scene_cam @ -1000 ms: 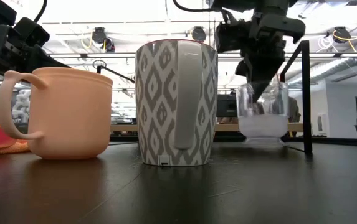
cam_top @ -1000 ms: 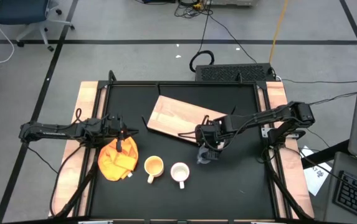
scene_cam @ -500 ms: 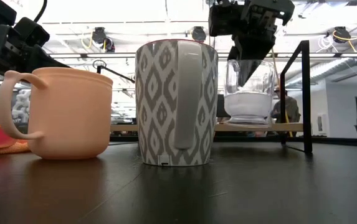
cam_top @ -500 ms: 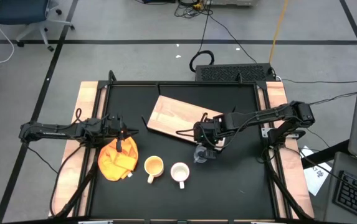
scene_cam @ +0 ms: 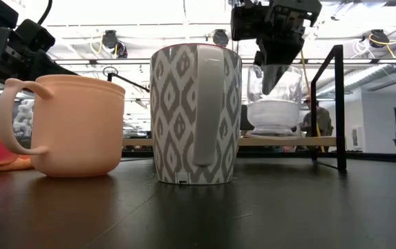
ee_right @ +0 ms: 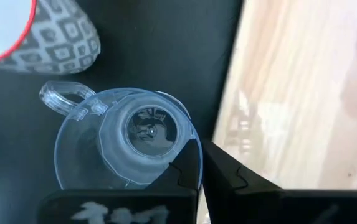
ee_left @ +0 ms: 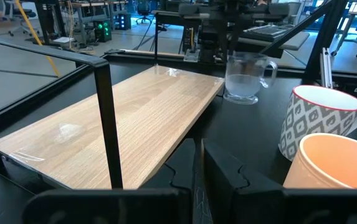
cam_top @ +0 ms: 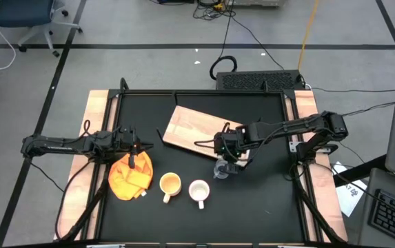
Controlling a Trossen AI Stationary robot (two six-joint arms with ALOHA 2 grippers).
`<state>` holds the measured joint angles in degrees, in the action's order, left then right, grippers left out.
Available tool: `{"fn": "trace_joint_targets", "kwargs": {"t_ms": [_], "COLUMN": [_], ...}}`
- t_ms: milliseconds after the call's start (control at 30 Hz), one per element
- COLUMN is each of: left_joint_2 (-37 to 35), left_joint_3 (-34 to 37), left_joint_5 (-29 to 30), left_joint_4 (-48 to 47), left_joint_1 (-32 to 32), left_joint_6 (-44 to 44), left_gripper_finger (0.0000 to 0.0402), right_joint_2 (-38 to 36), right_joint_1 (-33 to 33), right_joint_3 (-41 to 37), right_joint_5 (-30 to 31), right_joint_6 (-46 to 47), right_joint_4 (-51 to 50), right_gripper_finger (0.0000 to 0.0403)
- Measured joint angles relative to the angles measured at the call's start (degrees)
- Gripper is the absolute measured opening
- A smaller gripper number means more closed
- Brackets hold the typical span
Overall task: Stack small to large cups/mugs on shelf
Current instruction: Put the transparent mug on the shelf
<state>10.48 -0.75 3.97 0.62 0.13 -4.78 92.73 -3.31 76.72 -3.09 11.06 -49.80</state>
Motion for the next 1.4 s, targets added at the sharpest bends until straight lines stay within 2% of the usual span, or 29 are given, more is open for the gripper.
{"fn": "trace_joint_targets", "kwargs": {"t_ms": [400, 867, 1033, 1400], "left_joint_2": [0.02, 0.02, 0.02, 0.0], "left_joint_3": [0.0, 0.0, 0.0, 0.0], "left_joint_5": [0.0, 0.02, 0.01, 0.02], "left_joint_4": [0.0, -0.02, 0.0, 0.0], "left_joint_1": [0.01, 0.01, 0.0, 0.0], "left_joint_6": [0.0, 0.0, 0.0, 0.0], "left_gripper_finger": [0.0031, 0.0031, 0.0031, 0.0031], "right_joint_2": [-0.02, -0.02, -0.02, -0.02], "right_joint_1": [3.76, 5.18, 5.62, 8.85], "right_joint_3": [7.1, 7.45, 7.56, 16.26], "right_joint_5": [-0.08, -0.15, -0.2, -0.2], "right_joint_6": [-3.62, -2.85, -3.81, -5.67], "right_joint_4": [-2.28, -3.9, -1.65, -1.65], "right_gripper_finger": [0.0, 0.0, 0.0, 0.0]}}
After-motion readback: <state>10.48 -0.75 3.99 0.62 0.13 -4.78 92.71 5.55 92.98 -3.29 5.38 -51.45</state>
